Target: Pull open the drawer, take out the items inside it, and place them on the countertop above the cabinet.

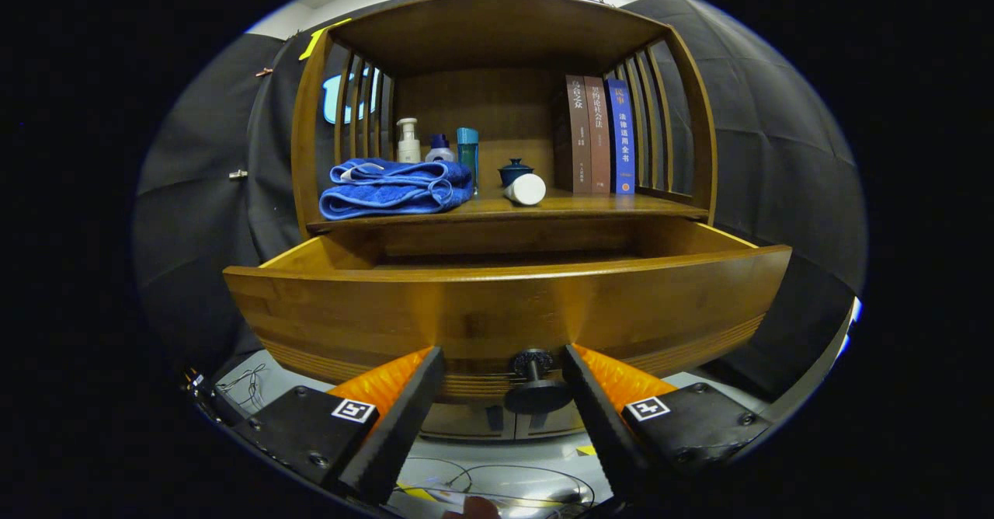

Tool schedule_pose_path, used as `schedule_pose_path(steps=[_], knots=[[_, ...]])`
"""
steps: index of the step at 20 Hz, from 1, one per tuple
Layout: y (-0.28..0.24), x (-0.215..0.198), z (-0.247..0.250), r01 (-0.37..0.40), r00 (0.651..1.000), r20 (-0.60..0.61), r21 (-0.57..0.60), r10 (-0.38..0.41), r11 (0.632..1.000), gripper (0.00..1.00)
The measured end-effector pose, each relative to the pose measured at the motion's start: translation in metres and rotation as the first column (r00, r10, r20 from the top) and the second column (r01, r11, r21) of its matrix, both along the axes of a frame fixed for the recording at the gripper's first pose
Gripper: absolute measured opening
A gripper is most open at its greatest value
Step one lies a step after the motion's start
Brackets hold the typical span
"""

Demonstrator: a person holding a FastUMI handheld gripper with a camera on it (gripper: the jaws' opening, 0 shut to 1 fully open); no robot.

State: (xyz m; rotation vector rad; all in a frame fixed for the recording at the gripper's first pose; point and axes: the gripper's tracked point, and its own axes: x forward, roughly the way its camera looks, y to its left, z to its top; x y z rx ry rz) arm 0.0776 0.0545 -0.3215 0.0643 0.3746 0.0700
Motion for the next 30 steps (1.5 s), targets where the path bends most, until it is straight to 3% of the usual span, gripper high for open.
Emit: schedule_pose_path(steps=[16, 30], knots=[[0.004, 0.086, -0.004, -0.008, 0.997, 0.076, 0.034, 0.005, 0.999, 1.00], [0.002, 0.122, -0.003, -0.011, 0.995, 0.103, 0.059, 0.005, 0.998, 1.00]])
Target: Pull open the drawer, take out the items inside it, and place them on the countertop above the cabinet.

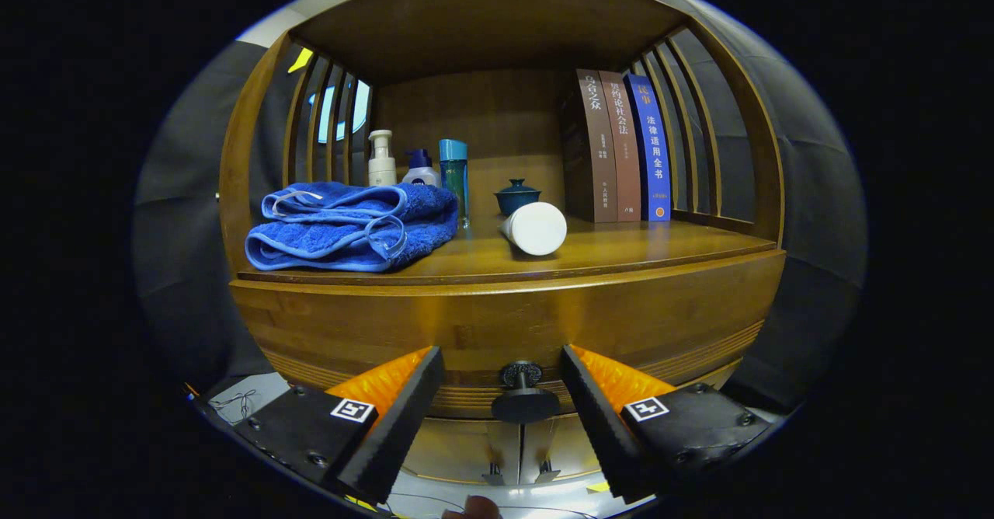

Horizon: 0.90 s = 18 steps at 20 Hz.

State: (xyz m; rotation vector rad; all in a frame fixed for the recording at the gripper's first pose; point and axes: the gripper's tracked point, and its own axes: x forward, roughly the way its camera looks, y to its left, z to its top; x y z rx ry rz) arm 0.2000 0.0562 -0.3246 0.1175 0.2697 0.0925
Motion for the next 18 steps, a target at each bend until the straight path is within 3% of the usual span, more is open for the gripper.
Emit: schedule_pose_path(steps=[9, 18], knots=[[-0.029, -0.024, 0.077, 0.033, 0.996, 0.087, -0.043, -0.029, 0.999, 1.00], [-0.048, -0.054, 0.188, 0.039, 0.991, 0.130, -0.151, -0.020, 0.988, 1.00]])
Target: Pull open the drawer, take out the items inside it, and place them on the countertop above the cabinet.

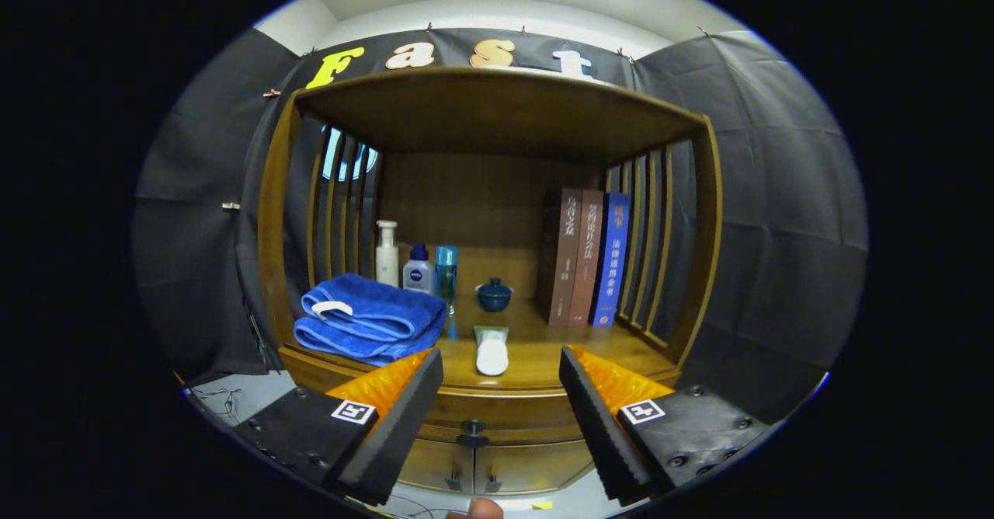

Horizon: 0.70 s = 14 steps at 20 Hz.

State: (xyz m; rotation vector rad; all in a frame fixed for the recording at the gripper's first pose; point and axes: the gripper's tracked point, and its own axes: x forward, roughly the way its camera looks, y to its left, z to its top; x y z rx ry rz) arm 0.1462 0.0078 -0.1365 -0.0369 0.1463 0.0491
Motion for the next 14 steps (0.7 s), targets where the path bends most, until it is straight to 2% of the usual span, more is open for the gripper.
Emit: schedule_pose_path(steps=[7, 10, 14], knots=[[-0.032, -0.030, 0.086, 0.050, 0.997, 0.058, 0.043, -0.053, 0.998, 0.98], [-0.045, -0.045, 0.105, 0.066, 0.997, 0.044, 0.064, -0.068, 0.996, 0.98], [-0.051, -0.072, 0.122, 0.059, 0.997, 0.049, 0.035, -0.060, 0.998, 0.98]])
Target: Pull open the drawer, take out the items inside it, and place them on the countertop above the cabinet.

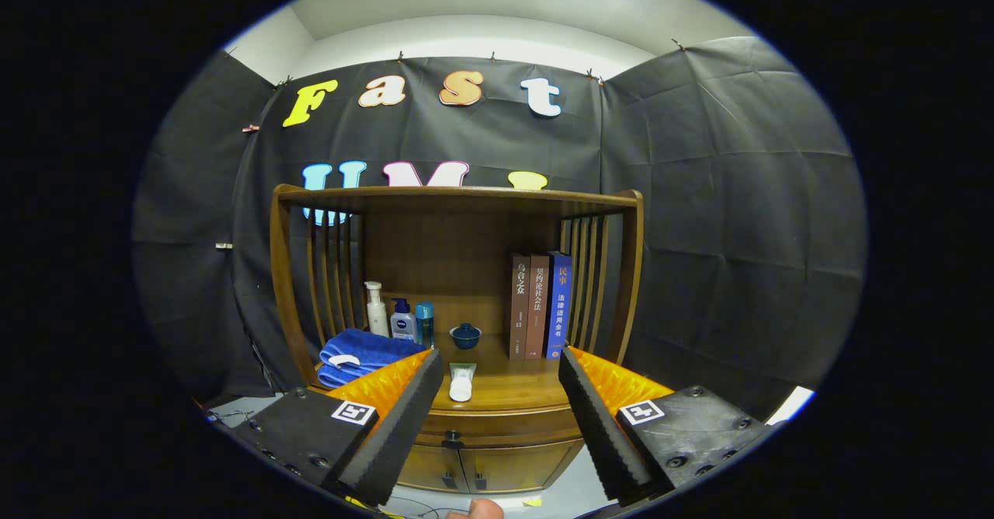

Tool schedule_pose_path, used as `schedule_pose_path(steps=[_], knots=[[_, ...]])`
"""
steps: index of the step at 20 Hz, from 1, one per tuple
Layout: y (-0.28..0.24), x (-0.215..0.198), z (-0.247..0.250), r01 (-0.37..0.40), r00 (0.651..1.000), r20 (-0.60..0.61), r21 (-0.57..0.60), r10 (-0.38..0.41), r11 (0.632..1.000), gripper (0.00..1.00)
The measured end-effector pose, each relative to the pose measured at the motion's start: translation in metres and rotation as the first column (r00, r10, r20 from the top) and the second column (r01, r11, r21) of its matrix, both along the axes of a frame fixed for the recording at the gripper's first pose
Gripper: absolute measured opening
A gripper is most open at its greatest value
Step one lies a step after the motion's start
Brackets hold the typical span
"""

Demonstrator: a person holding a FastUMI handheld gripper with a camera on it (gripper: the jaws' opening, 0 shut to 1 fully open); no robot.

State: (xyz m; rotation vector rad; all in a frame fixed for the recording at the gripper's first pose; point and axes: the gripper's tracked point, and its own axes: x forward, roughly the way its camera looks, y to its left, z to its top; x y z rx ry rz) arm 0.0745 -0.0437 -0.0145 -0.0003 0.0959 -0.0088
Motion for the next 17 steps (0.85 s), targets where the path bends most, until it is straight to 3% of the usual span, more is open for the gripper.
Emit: schedule_pose_path(steps=[6, 17], knots=[[0.007, -0.043, 0.019, -0.026, 0.999, 0.039, 0.002, 0.026, 1.000, 0.98], [0.013, -0.052, 0.002, -0.030, 1.000, 0.003, -0.014, 0.030, 0.999, 0.98]])
